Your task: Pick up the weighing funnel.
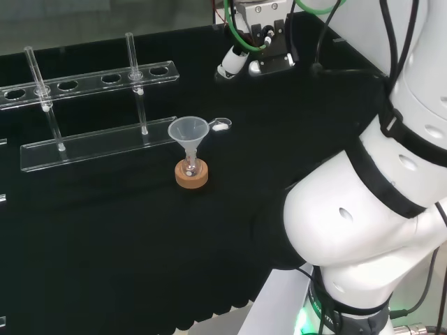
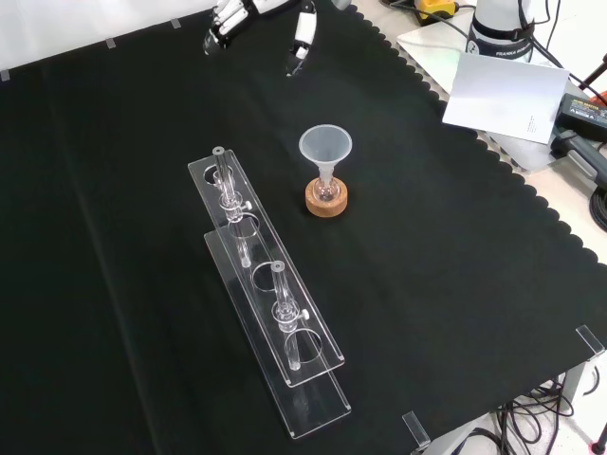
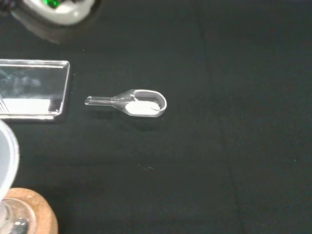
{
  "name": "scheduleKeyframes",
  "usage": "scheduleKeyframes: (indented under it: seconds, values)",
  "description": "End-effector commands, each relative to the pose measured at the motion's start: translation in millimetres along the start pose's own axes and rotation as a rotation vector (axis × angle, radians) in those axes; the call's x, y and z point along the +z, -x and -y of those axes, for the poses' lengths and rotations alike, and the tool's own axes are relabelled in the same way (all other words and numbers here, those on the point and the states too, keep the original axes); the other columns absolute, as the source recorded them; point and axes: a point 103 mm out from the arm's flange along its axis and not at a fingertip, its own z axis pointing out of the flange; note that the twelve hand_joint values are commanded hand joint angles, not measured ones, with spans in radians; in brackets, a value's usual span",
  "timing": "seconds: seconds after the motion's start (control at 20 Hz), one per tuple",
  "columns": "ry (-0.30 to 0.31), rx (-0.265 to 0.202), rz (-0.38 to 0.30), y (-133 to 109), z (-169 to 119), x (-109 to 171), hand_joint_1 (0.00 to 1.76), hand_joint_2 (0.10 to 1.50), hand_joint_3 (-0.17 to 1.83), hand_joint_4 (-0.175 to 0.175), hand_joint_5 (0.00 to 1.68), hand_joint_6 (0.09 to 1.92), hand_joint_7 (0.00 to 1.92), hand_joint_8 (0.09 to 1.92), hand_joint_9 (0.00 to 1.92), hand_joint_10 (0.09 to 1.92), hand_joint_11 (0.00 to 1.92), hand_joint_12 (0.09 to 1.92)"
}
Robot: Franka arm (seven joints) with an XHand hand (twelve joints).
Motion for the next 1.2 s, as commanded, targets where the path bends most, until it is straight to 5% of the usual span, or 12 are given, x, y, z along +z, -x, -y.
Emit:
scheduleKeyframes:
  seconds: [0.05, 0.55, 1.2]
  values:
    - [-0.051, -0.018, 0.035, 8.8, -33.9, 14.8, 0.85, 0.64, 0.4, -0.056, 0.33, 0.09, 0.2, 0.68, 0.52, 0.61, 0.39, 1.34]
    - [-0.136, -0.098, 0.139, -10.2, -94.0, 63.7, 0.89, 0.56, 0.52, -0.054, 0.34, 0.09, 0.2, 0.67, 0.54, 0.58, 0.41, 1.33]
    - [-0.2, -0.12, 0.19, -17.7, -130.5, 121.6, 0.95, 0.52, 0.59, -0.034, 0.49, 0.09, 0.34, 0.69, 0.63, 0.57, 0.47, 1.3]
